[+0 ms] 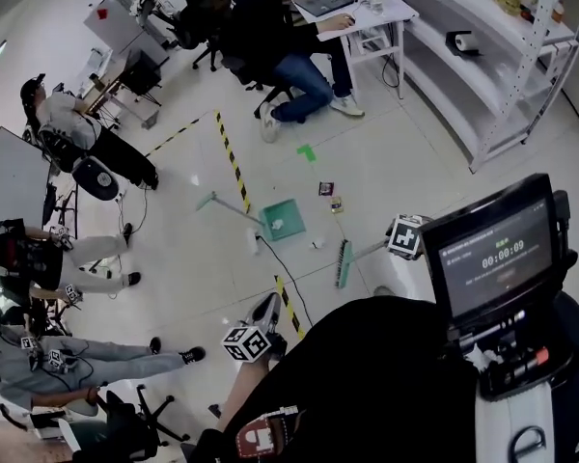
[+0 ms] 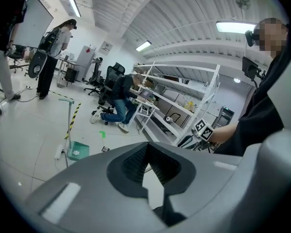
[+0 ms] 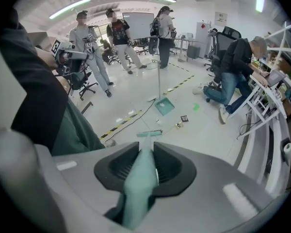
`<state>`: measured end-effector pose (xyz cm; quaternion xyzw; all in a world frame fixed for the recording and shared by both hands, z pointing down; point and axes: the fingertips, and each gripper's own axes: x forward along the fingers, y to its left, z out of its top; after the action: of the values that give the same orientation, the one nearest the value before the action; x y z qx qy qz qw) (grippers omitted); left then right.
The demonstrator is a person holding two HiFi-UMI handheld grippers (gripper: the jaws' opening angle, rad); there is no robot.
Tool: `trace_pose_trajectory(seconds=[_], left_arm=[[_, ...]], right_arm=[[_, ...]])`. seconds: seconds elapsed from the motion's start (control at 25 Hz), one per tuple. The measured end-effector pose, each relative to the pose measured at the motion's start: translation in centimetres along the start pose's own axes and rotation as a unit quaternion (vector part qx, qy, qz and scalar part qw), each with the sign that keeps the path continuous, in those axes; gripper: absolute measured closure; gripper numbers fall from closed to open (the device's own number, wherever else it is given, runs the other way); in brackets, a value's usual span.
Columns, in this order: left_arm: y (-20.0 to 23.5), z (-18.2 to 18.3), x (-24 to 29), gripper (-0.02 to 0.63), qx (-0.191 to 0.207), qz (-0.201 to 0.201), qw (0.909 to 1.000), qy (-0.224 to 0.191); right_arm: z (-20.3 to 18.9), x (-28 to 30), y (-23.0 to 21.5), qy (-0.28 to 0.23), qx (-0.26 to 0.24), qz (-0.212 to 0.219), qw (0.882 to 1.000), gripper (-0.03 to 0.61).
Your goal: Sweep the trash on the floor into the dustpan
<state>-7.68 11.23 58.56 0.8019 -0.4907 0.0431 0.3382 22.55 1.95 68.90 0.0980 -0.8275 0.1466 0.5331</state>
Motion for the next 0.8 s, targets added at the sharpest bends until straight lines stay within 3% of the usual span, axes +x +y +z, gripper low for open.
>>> trace_pose_trajectory(seconds=[0.24, 0.4, 0.6, 0.8], left_arm=[[1.3, -6.1, -9.7, 0.612, 0.001, -0.044, 0.999, 0.012], [2.5, -9.1, -15.2, 0.612, 0.014, -0.056, 0.998, 0.024], [1.8, -11.7, -18.3, 0.612, 0.004, -0.043, 0.9988, 0.021], [-2.7, -11.8, -17.7, 0.612, 0.008, -0.025, 0.9996, -0.011]], right_arm=[[1.9, -0.9, 10.0, -0.002, 0.033, -0.041, 0.999, 0.489], [0.1, 0.5, 14.7, 0.027, 0.061, -0.06, 0.996, 0.489], [-2.5, -0.8, 18.2, 0.057, 0.051, -0.061, 0.995, 0.489], [-6.3, -3.3, 19.6, 0.032, 0.054, -0.05, 0.997, 0.489]])
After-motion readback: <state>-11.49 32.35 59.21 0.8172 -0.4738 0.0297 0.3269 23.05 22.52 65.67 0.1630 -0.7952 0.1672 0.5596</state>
